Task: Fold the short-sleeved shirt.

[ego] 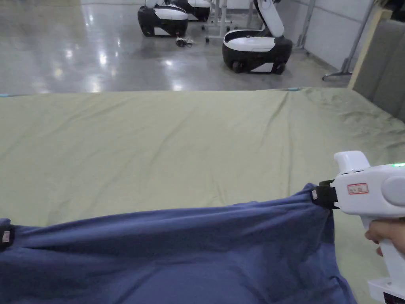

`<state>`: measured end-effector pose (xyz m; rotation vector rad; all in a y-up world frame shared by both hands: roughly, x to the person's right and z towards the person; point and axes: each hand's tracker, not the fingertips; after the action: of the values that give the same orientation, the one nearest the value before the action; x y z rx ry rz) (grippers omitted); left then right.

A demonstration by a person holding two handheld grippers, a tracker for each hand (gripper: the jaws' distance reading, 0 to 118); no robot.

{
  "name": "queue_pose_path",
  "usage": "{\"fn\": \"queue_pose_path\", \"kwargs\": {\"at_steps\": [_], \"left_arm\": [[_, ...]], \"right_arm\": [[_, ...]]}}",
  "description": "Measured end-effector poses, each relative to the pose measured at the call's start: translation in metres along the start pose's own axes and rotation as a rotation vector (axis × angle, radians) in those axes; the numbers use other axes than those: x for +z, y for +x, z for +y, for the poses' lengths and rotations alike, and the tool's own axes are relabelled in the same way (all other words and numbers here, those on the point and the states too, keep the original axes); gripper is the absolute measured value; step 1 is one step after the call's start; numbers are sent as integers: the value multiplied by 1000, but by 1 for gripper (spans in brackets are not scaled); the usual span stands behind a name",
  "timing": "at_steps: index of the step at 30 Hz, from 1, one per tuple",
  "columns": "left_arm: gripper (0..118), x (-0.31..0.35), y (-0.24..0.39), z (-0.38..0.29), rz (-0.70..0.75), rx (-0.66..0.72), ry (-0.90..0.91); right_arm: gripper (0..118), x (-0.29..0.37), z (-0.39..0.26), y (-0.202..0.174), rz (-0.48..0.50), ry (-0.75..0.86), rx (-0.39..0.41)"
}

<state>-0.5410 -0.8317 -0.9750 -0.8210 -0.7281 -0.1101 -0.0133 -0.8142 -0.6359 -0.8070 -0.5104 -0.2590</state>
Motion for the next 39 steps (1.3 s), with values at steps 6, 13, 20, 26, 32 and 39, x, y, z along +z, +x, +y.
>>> {"fn": "queue_pose_path", "kwargs": {"at_steps": [6, 13, 20, 26, 32, 39], "left_arm": [[1, 54, 0, -55, -62, -39, -21], [1, 82, -1, -121, -62, -40, -79], [1, 62, -5, -176, -33, -69, -202], [3, 51, -17, -199, -40, -65, -189], [82, 76, -31, -192, -59, 67, -192], [87, 154, -75, -189, -388, 263, -63]], "right_arm": [[1, 68, -62, 5, -10, 2, -27], [1, 101, -141, -1, -21, -64, 5], [1, 77, -199, -7, -101, -156, 74], [9, 52, -225, -3, -175, -149, 76], [93, 76, -230, 8, -298, -82, -86], [51, 174, -229, -2, -208, 190, -98]]}}
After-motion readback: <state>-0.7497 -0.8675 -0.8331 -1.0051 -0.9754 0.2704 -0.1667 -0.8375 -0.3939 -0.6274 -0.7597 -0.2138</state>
